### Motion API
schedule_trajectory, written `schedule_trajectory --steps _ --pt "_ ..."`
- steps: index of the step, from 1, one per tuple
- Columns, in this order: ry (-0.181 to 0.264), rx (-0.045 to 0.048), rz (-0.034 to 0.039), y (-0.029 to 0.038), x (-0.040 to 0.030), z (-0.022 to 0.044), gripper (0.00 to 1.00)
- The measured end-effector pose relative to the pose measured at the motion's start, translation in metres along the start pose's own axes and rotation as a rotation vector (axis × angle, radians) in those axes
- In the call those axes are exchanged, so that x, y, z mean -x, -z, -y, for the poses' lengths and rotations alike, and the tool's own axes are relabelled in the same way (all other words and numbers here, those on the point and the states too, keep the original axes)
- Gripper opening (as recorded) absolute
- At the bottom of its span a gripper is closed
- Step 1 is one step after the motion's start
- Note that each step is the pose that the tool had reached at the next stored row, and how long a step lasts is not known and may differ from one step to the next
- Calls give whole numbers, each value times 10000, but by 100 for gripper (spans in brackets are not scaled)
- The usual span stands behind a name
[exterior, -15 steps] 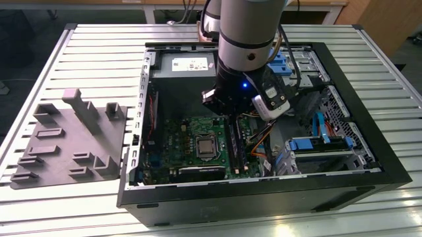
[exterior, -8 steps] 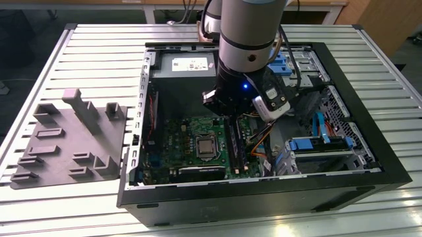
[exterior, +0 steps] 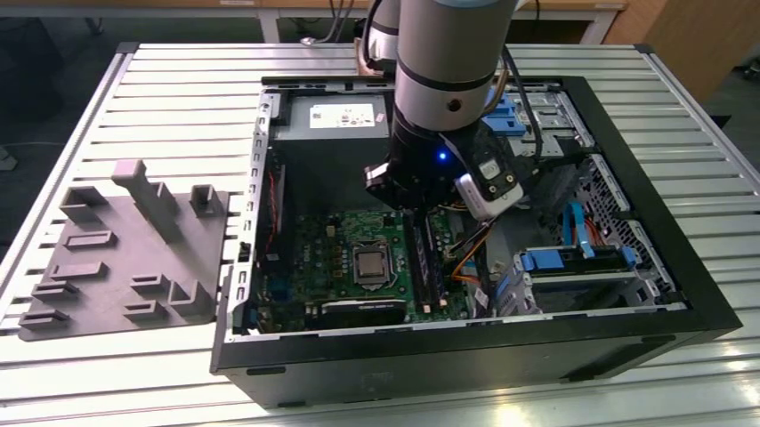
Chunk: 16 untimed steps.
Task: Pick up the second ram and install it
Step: 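Insert the second ram into the second slot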
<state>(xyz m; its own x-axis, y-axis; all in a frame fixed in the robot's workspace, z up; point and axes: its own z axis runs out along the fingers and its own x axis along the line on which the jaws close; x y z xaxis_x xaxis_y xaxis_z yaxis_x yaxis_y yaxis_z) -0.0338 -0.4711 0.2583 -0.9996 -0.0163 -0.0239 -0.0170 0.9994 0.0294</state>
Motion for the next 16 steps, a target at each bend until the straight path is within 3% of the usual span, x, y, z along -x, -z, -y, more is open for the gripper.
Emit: schedule_trajectory --steps 16 --pt "0 -6 -1 -3 13 22 12"
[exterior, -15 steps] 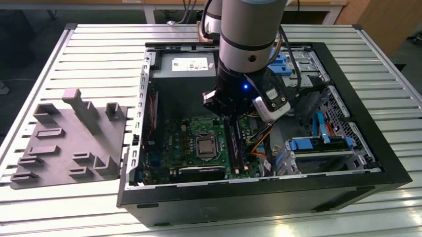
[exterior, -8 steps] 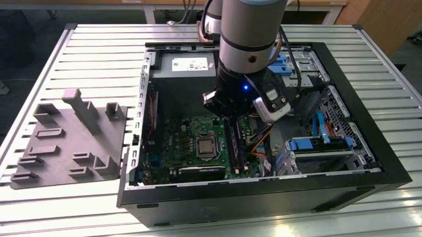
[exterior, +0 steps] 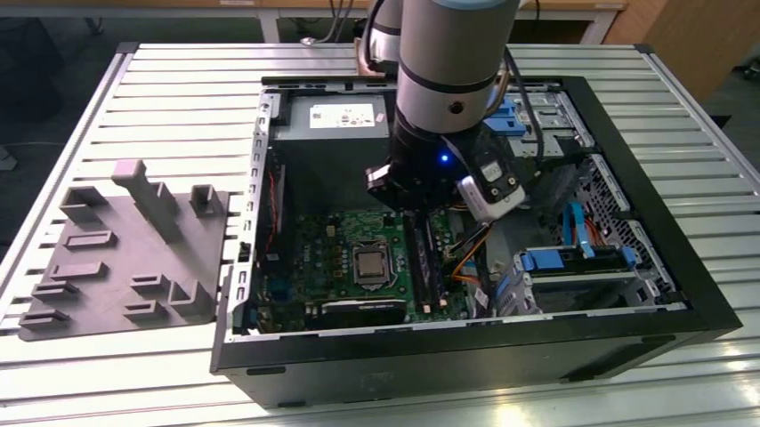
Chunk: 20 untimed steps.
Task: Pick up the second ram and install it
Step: 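Insert the second ram into the second slot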
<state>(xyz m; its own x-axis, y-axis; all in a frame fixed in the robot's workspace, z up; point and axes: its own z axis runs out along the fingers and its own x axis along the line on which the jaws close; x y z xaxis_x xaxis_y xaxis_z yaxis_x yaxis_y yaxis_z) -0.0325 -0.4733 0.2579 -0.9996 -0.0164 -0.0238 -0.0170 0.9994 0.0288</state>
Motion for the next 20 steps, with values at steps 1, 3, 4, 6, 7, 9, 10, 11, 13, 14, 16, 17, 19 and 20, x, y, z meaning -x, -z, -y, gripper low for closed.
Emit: schedule_trajectory --steps 1,3,4,6,7,9,10,11,13,14,16,17,19,20 --pt "0 0 0 -1 4 0 12" --pt "0 0 1 -2 13 2 12" --pt "0 1 1 -4 16 4 12" --pt "-1 0 1 -5 18 8 12" --pt "-2 0 1 -6 19 11 12" --pt "0 0 1 -9 19 15 12" --pt "-1 0 0 -10 19 17 12" --pt "-1 0 0 -12 19 19 12" --pt "0 -2 0 -14 19 26 12" --pt "0 0 1 -17 19 28 12" --pt "0 1 1 -21 19 32 12" --pt "0 1 1 -23 18 34 12" --pt "-1 0 1 -31 18 36 12" --pt "-1 -1 0 -38 18 37 12"
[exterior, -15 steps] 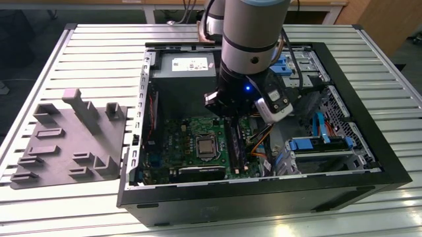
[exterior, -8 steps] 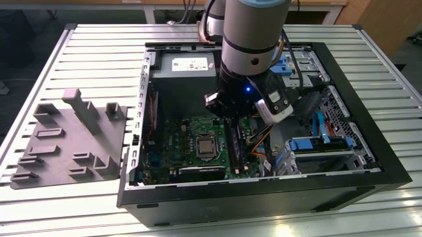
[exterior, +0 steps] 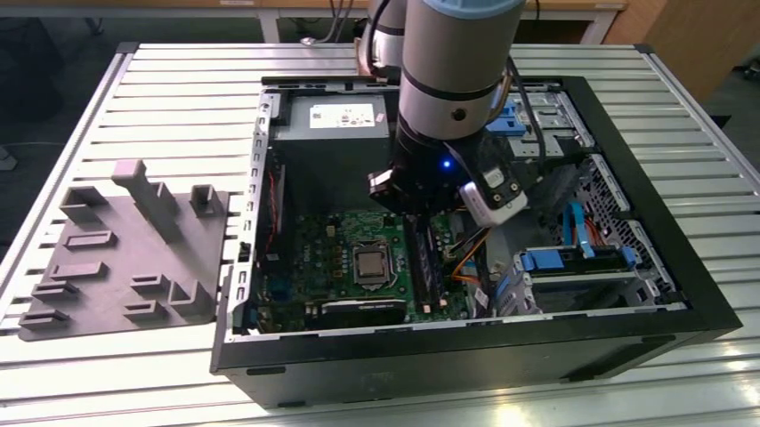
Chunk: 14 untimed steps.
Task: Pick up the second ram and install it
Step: 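Insert the second ram into the second slot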
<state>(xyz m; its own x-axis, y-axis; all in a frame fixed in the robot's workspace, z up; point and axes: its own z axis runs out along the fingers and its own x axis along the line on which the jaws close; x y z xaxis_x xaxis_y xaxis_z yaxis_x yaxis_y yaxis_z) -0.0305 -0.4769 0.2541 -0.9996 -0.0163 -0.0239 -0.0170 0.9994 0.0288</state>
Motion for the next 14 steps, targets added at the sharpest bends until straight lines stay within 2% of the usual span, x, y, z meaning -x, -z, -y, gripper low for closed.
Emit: schedule_trajectory --steps 14 --pt "1 0 0 -78 -1 3 12"
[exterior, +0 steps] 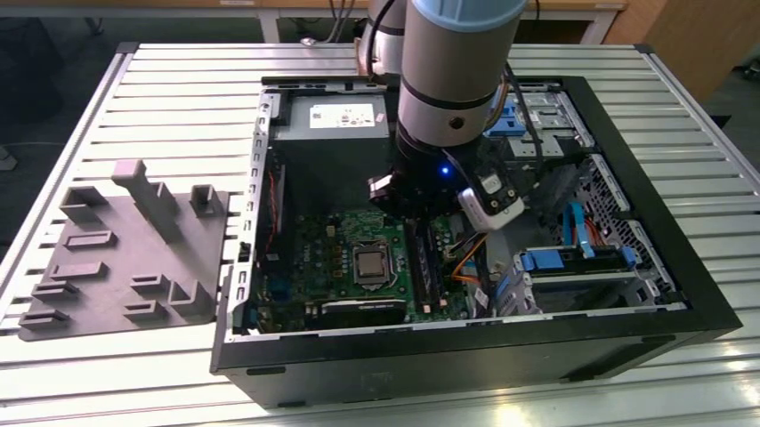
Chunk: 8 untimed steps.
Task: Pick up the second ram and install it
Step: 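Insert the second ram into the second slot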
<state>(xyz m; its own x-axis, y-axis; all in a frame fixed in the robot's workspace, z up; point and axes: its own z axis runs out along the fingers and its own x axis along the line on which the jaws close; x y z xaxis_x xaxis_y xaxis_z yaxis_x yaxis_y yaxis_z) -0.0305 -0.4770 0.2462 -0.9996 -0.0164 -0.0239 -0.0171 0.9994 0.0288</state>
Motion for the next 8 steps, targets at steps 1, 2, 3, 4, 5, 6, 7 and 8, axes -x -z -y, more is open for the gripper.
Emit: schedule_trajectory --steps 1,2,3,4,5,6,7,8 --pt "0 -1 0 -4 0 0 12" --pt "0 0 0 -8 0 0 12" --pt "0 -1 0 -11 0 1 12" --pt "-1 -1 0 -14 -1 1 12" --pt "0 -2 -1 -17 -1 1 12" --pt "0 -1 0 -20 -1 1 12" --pt "0 0 0 -23 -1 1 12" --pt "-1 -1 0 -25 -1 1 12"
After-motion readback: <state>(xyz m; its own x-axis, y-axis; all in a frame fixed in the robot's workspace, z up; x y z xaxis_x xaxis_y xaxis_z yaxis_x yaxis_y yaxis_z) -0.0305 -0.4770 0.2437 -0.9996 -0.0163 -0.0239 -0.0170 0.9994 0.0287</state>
